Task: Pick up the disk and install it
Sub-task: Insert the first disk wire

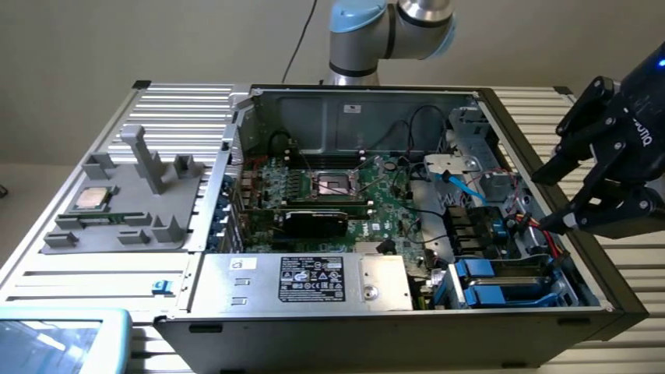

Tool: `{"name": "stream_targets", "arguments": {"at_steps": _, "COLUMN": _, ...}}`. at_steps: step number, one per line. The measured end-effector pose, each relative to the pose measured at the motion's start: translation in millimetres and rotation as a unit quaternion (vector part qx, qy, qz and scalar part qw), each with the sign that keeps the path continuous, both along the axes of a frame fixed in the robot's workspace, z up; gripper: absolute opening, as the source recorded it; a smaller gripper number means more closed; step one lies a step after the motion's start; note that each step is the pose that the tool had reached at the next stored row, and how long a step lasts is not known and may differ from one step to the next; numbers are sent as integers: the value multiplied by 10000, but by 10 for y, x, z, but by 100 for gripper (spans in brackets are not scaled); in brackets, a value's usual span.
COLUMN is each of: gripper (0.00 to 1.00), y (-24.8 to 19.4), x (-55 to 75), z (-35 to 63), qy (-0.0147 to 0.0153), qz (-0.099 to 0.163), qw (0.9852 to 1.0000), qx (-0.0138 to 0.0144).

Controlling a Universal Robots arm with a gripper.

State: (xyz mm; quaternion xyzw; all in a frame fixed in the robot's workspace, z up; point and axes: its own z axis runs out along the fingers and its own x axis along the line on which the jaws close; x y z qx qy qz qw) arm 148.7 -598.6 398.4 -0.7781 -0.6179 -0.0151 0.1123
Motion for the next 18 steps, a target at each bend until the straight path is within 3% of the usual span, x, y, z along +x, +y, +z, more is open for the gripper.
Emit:
{"name": "stream_targets", "arguments": {"at_steps": 6, "gripper": 61, "y": -195, "x": 0, "z": 3, "qy": -1, "qz": 0, "qw": 10000, "qx": 91}}
{"name": "stream_targets", "arguments": {"at_steps": 8, "gripper": 61, "y": -226, "x": 0, "z": 7, "qy": -7, "qz": 9, "qw": 9999, "qx": 118}}
{"name": "stream_targets", "arguments": {"at_steps": 10, "gripper": 61, "y": -244, "x": -1, "z": 6, "qy": -43, "qz": 35, "qw": 9999, "qx": 155}}
{"name": "stream_targets", "arguments": {"at_steps": 12, "gripper": 61, "y": -255, "x": 0, "z": 7, "qy": -114, "qz": 83, "qw": 9997, "qx": 191}}
{"name": "stream_targets", "arguments": {"at_steps": 13, "gripper": 61, "y": -258, "x": -1, "z": 7, "qy": -164, "qz": 122, "qw": 9996, "qx": 205}}
{"name": "stream_targets", "arguments": {"at_steps": 18, "gripper": 61, "y": -260, "x": 0, "z": 6, "qy": -429, "qz": 426, "qw": 9979, "qx": 218}}
